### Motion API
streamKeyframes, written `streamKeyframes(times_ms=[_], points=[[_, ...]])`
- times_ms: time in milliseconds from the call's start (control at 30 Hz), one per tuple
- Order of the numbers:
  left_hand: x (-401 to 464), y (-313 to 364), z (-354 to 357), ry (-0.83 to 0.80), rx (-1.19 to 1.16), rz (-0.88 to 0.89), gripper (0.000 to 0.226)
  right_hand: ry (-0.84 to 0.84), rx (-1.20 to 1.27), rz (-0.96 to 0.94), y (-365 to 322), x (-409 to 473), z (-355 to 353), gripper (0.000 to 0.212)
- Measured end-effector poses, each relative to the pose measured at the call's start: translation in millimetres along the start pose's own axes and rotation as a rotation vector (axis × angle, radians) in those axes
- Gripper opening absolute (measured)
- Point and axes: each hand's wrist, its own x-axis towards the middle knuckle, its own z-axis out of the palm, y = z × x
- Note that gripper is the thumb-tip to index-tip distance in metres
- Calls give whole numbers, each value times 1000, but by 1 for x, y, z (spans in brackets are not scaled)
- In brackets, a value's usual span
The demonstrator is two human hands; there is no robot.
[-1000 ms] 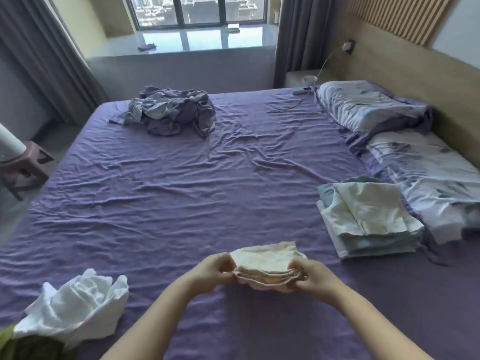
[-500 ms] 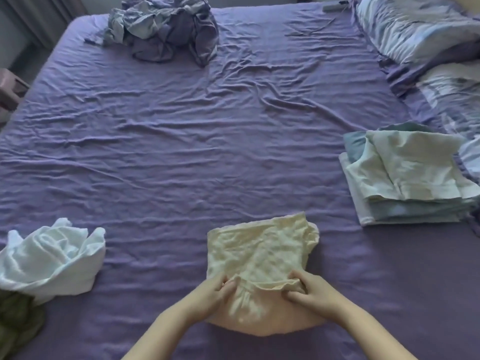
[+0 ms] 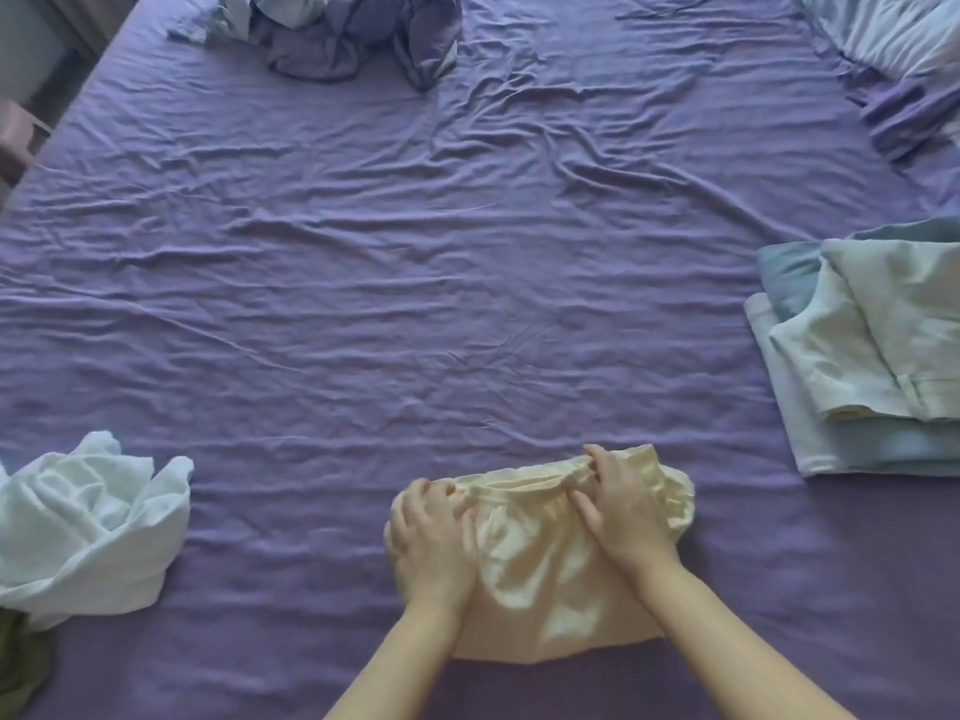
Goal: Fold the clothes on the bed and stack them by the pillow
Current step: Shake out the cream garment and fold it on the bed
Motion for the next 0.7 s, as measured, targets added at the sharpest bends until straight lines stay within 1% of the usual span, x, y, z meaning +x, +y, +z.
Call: streamKeyframes(times_ms=[33,67,100,133,167,200,233,333,500,600,667,700], points=[[-2,2,5,56,21,87,33,65,-77,-51,-1,-1,5,52],[-5,4,9,87,38,226,39,146,-148,-103,-1,-4,9,50],[-9,4,14,74,82,371,43,208,-207,-154,-1,-10,13,45],[-13,4,19,43,134,496,45,232,-261,-204,1,-17,18,42],[-17,3,24,8,180,587,46,206,-313,-245,4,-25,23,43],[-19,0,30,-35,218,627,46,160,-361,-270,9,-33,29,46],[-21,-3,35,-79,242,614,47,108,-400,-275,16,-39,34,49],[-20,-16,48,-198,261,493,59,5,-451,-206,38,-40,44,60],[-14,-26,61,-225,331,505,70,-82,-521,-163,45,-31,52,60],[-15,-17,49,-216,332,518,68,-144,-514,-150,40,-34,44,62],[-19,-13,35,-202,271,454,62,-88,-426,-108,34,-43,33,62],[-20,-13,29,-207,220,367,62,-23,-384,-55,32,-49,29,64]])
